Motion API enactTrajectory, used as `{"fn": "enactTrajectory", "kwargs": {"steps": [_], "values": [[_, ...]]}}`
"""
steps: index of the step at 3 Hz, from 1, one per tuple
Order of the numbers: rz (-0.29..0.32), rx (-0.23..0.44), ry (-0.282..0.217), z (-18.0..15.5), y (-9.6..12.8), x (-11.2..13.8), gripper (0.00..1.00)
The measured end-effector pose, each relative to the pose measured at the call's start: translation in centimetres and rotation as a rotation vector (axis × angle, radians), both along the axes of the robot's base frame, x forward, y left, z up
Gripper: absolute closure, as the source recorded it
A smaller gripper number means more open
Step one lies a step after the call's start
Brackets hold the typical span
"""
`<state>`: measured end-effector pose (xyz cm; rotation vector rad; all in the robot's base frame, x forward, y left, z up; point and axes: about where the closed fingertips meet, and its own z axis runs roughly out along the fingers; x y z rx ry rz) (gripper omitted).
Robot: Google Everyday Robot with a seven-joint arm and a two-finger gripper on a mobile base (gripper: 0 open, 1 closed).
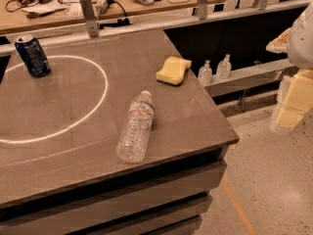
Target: Place water bottle upright
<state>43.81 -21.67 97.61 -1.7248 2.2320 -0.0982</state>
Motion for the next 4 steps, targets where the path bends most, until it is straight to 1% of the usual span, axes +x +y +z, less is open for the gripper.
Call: {"fn": "enactTrajectory", "kwargs": {"steps": [1,2,3,4], "values": [[0.0,0.0,0.0,0.0,0.0,0.0,0.0],[0.124,-0.051,0.022,-0.8,1.6,0.7,0.0],[0.363,-0.111,0.094,-2.5,5.0,2.2,0.0],[0.654,-0.141,0.137,-3.9,9.2,3.6,0.0]]}}
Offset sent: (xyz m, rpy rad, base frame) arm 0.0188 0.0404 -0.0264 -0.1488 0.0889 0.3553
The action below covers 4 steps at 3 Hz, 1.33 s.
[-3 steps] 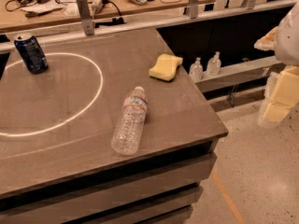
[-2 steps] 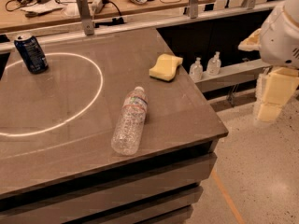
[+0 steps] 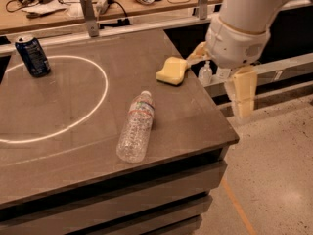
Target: Place water bottle upright
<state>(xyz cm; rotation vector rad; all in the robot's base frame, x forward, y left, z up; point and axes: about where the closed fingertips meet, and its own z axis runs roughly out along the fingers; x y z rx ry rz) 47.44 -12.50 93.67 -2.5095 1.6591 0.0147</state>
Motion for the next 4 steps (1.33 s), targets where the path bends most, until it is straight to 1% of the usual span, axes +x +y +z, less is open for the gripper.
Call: {"fn": "enactTrajectory", "kwargs": {"steps": [1,2,3,4], "values": [[0.33,0.003,0.028,-1.2,4.4,-0.5,0.0],[0.493,0.006,0.049,-2.0,6.1,-2.1,0.0],[0.501,0.02,0.008,-1.9,6.7,-1.3,0.0],[0.593,0.002,0.002,-2.2,9.1,-2.0,0.0]]}}
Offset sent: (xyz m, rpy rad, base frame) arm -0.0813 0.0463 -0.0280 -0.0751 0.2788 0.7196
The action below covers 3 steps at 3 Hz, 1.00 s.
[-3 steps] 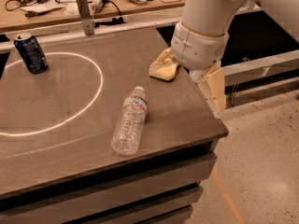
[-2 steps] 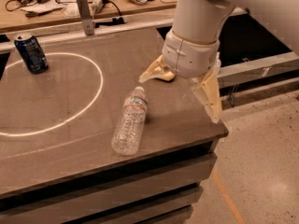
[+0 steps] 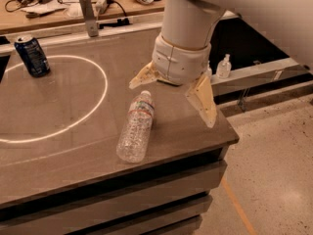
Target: Place water bottle upright
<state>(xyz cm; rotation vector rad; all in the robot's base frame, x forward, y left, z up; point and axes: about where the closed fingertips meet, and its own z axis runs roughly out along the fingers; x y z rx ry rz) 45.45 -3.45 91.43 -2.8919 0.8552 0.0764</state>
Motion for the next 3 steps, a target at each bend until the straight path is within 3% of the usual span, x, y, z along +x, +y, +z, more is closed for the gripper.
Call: {"fn": "enactTrajectory", "kwargs": {"steps": [2,3], "values": [[0.257,-0.046,0.039,-3.0,6.8,-2.0,0.0],[0.331,-0.042,0.045,-3.7,8.4,-1.6,0.0]]}}
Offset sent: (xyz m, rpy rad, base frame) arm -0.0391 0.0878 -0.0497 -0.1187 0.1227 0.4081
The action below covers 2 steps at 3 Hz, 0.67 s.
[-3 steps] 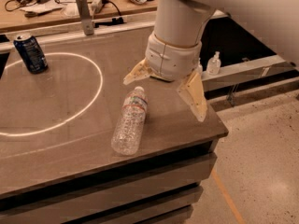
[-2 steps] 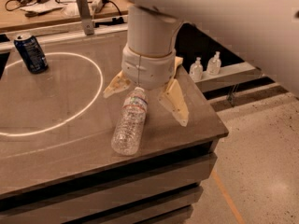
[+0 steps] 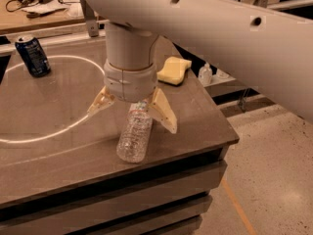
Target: Place water bottle upright
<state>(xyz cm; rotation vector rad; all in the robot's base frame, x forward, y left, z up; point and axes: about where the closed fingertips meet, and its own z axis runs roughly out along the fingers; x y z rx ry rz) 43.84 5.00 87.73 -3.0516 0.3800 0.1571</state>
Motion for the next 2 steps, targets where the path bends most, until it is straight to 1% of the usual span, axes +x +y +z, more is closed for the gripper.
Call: {"fn": "enactTrajectory", "kwargs": {"steps": [1,2], "values": [[0.055,0.016,0.016,-0.36,0.39,1.0,0.0],[0.078,0.021,0.029,-0.79,0.32,1.55,0.0]]}}
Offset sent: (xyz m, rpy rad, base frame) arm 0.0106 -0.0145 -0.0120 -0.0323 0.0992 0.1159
